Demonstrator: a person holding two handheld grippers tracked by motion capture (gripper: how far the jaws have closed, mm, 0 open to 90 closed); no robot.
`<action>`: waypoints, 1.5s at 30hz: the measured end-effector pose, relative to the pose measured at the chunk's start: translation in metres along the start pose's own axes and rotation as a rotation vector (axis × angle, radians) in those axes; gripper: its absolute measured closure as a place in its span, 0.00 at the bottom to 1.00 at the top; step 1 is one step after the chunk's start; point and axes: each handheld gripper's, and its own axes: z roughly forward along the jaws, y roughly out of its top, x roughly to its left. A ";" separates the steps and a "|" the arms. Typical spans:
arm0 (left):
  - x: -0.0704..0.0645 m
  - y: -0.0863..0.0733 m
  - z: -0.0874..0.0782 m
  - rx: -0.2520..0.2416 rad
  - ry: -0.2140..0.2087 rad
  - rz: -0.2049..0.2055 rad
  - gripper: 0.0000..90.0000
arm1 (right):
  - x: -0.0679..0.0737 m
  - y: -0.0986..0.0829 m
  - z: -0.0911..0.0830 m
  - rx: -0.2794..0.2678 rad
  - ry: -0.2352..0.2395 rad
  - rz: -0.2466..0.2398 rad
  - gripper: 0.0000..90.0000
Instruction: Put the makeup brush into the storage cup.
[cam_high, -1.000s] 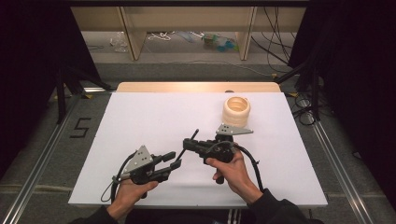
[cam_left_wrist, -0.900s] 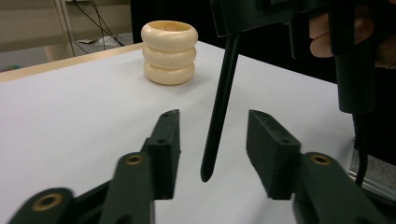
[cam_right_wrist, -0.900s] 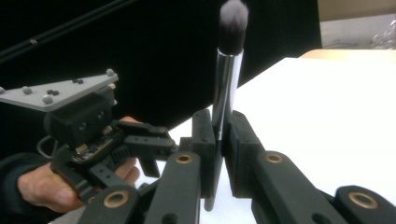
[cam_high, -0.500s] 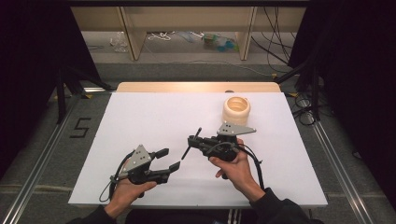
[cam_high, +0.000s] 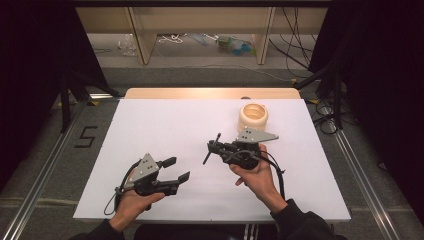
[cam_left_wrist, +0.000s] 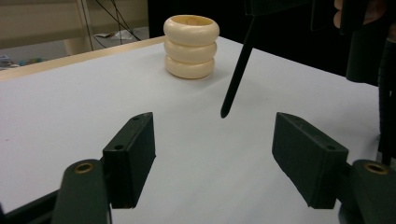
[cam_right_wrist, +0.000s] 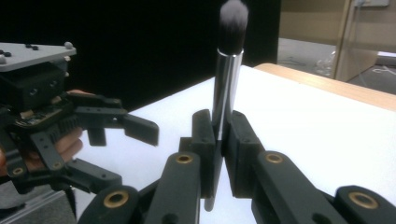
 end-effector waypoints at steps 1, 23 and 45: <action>0.002 0.000 -0.001 -0.003 0.014 -0.011 0.34 | -0.001 0.000 -0.001 0.002 -0.006 -0.003 0.93; 0.013 -0.001 -0.007 0.007 0.031 0.023 0.30 | -0.034 0.011 -0.030 0.056 -0.157 -0.055 0.93; 0.018 -0.005 -0.015 0.015 0.051 0.029 0.29 | -0.069 0.018 -0.059 0.074 -0.260 -0.024 0.93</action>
